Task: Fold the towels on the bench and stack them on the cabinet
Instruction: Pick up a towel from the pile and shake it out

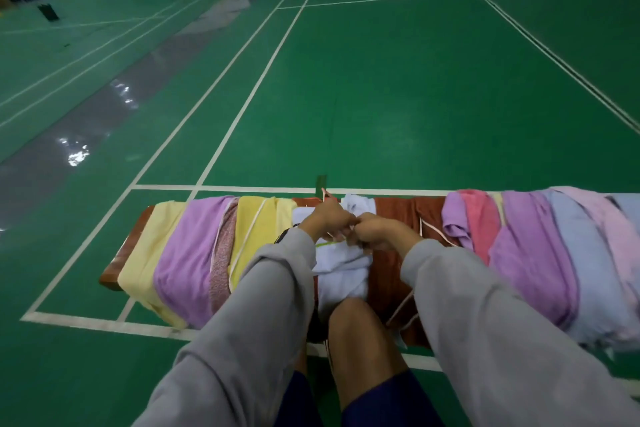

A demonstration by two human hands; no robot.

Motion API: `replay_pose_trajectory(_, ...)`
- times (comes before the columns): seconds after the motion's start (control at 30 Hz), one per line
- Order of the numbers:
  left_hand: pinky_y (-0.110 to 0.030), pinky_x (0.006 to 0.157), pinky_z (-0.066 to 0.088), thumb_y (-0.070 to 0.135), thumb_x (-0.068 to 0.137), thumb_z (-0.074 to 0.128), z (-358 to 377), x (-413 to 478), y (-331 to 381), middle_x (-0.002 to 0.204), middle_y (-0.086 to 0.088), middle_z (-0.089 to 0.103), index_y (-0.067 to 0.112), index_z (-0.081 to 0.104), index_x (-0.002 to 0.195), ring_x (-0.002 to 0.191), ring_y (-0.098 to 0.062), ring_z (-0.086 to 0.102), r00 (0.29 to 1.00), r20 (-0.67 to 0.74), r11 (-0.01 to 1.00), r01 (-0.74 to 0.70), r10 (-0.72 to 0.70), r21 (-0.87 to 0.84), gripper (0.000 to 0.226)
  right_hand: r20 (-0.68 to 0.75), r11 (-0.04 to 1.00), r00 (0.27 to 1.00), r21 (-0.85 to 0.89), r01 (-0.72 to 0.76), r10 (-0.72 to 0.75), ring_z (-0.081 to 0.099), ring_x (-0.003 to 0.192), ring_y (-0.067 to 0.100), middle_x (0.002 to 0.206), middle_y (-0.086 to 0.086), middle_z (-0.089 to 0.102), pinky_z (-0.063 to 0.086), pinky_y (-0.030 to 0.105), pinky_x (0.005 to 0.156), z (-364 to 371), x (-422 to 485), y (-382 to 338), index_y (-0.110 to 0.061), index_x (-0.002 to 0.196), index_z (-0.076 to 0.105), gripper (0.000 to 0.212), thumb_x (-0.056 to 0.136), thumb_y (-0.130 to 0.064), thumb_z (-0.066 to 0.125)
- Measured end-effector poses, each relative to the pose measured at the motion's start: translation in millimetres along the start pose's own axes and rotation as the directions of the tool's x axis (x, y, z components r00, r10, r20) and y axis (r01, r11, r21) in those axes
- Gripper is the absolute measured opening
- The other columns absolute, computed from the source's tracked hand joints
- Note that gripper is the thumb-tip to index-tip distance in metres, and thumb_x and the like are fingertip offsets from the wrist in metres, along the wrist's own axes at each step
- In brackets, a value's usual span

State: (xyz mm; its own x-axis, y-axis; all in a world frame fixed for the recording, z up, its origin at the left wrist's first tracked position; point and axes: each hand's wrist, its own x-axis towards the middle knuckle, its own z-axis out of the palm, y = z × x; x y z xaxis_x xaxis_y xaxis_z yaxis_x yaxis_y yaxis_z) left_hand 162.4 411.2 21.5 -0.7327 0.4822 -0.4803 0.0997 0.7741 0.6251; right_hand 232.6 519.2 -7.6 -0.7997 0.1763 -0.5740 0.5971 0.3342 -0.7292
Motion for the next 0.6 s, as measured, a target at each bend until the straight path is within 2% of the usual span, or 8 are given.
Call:
replay_pose_trajectory(0.1,-0.024,0.051,0.05,0.031,0.097,0.065,6,6,0,0.067,-0.007,0.072,0.007,0.067,0.075,0.054,-0.019,0.063,0.999,-0.003,0.999,-0.042,0.042,0.0,0.032,-0.008,1.0,1.0,0.026,-0.005,0.005,0.049,0.056,0.022,0.07,0.012,0.05,0.038,0.026,0.048,-4,2,6,-0.008,0.083,0.061,0.025,0.082,0.014,0.049)
replay_pose_trajectory(0.17,-0.023,0.05,0.049,0.034,0.098,0.065,6,7,-1,0.071,-0.011,0.074,0.005,0.069,0.079,0.056,-0.022,0.064,0.998,0.012,0.998,-0.061,0.061,-0.022,0.035,0.003,0.997,1.0,0.075,-0.023,0.023,0.052,0.059,0.022,0.073,0.013,0.051,0.042,0.027,0.048,-8,4,7,-0.006,0.087,0.062,0.026,0.082,0.016,0.049)
replay_pose_trajectory(0.27,-0.023,0.052,0.046,0.048,0.1,0.058,3,8,-9,0.077,-0.008,0.077,0.007,0.073,0.087,0.052,-0.02,0.063,0.997,0.071,0.999,-0.032,0.034,-0.021,0.046,0.096,0.98,0.991,0.166,-0.108,0.093,0.064,0.089,0.034,0.107,0.018,0.058,0.059,0.04,0.057,-12,7,9,-0.009,0.119,0.059,0.047,0.083,0.018,0.047)
replay_pose_trajectory(0.3,-0.022,0.051,0.045,0.051,0.101,0.054,2,8,-12,0.074,-0.007,0.075,0.008,0.074,0.086,0.049,-0.019,0.061,0.999,0.05,1.0,-0.021,0.022,-0.02,0.05,0.122,0.972,0.987,0.196,-0.131,0.108,0.063,0.1,0.039,0.12,0.019,0.055,0.061,0.046,0.061,-12,8,10,-0.015,0.129,0.054,0.056,0.083,0.018,0.05)
replay_pose_trajectory(0.37,-0.024,0.05,0.042,0.043,0.102,0.051,-5,9,-19,0.071,-0.01,0.071,0.009,0.072,0.077,0.052,-0.025,0.059,0.997,-0.076,1.0,-0.014,0.014,0.001,0.047,0.127,0.966,0.987,0.226,-0.125,0.098,0.06,0.105,0.04,0.131,0.018,0.048,0.062,0.051,0.067,-12,7,8,-0.024,0.136,0.047,0.061,0.086,0.01,0.058)
replay_pose_trajectory(0.47,-0.032,0.059,0.038,0.014,0.092,0.054,-18,8,-34,0.082,-0.023,0.065,0.012,0.052,0.065,0.073,-0.04,0.058,0.961,-0.277,0.994,0.036,-0.006,0.106,0.027,0.06,0.986,0.998,0.164,-0.041,0.031,0.062,0.105,0.039,0.127,0.013,0.051,0.063,0.05,0.07,-8,5,1,-0.027,0.133,0.044,0.043,0.096,-0.021,0.065)
replay_pose_trajectory(0.53,-0.033,0.064,0.04,0.009,0.086,0.055,-28,4,-48,0.095,-0.021,0.064,0.006,0.058,0.085,0.081,-0.036,0.058,0.945,-0.318,0.989,0.114,-0.078,0.099,0.005,-0.005,0.998,0.998,0.039,0.055,-0.055,0.067,0.102,0.044,0.122,0.02,0.058,0.062,0.05,0.069,-5,7,-3,-0.025,0.129,0.046,0.035,0.097,-0.021,0.059)
replay_pose_trajectory(0.6,-0.037,0.076,0.049,0.016,0.086,0.059,-31,7,-64,0.118,-0.021,0.063,0.002,0.056,0.119,0.102,-0.036,0.061,0.94,-0.302,0.978,0.192,-0.161,0.076,0.036,-0.056,0.988,0.99,-0.091,0.123,-0.129,0.067,0.095,0.038,0.111,0.017,0.061,0.059,0.041,0.064,-3,9,-6,-0.029,0.125,0.049,0.042,0.089,-0.007,0.05)
